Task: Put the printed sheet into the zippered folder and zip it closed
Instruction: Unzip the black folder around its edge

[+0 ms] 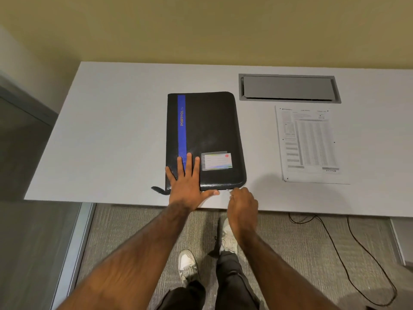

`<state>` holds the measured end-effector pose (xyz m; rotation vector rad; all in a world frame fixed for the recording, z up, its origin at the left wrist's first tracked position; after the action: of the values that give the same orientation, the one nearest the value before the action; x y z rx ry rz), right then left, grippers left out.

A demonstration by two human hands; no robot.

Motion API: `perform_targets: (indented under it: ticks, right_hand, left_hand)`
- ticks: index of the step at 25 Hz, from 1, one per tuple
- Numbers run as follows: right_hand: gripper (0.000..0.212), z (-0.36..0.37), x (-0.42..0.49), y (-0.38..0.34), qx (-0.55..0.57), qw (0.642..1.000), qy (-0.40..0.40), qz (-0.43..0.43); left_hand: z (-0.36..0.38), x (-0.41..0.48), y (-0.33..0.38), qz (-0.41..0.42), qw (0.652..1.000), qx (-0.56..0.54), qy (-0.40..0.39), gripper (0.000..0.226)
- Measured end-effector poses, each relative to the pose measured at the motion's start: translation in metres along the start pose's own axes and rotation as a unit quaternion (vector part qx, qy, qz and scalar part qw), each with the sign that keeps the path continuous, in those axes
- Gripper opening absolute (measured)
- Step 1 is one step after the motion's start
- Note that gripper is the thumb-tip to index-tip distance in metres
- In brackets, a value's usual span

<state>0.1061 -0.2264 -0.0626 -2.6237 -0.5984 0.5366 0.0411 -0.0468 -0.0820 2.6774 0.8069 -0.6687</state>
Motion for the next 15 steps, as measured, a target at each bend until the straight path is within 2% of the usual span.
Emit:
perform_targets:
  ticks: [3, 5, 7, 10, 12, 15]
  right_hand:
    - [0.015, 0.017, -0.009, -0.034, -0.041, 0.999, -0.015, -0.011]
    - [0.018, 0.018, -0.01, -0.042, -0.034, 0.999, -0.02, -0.017]
    - [0.014, 0.005, -0.009, -0.031, 0.04, 0.999, -0.001, 0.0]
    - [0.017, -0.02, 0.007, 0.019, 0.194, 0.971, 0.05, 0.13]
    - [0.019, -0.028, 0.024, 0.037, 0.277, 0.943, 0.042, 0.178]
    - [0.015, -0.023, 0.043, 0.039, 0.404, 0.889, -0.014, 0.216]
  left_hand:
    - [-0.003, -0.003, 0.001, 0.015, 1.0, -0.011, -0.015, 0.127]
    - [-0.006, -0.014, 0.001, 0.036, 0.999, -0.035, 0.001, 0.116]
    - [-0.009, -0.038, -0.002, 0.03, 0.994, -0.081, 0.064, 0.091]
    - [-0.008, -0.076, -0.006, -0.039, 0.97, -0.154, 0.186, 0.042]
    - [0.0, -0.078, -0.002, -0.102, 0.957, -0.2, 0.183, 0.03]
    - [0.009, -0.07, 0.009, -0.189, 0.934, -0.268, 0.144, 0.032]
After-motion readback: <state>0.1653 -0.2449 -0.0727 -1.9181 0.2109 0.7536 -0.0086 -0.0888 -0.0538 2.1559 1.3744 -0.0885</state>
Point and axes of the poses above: each hand's wrist, its own x-axis towards the middle knuckle, its own z-axis out of the palm, y = z × x, the point moved 9 cm from there along x, towards the middle knuckle, and after that the axes turned 9 degrees about -y, right-handed, at the moved point
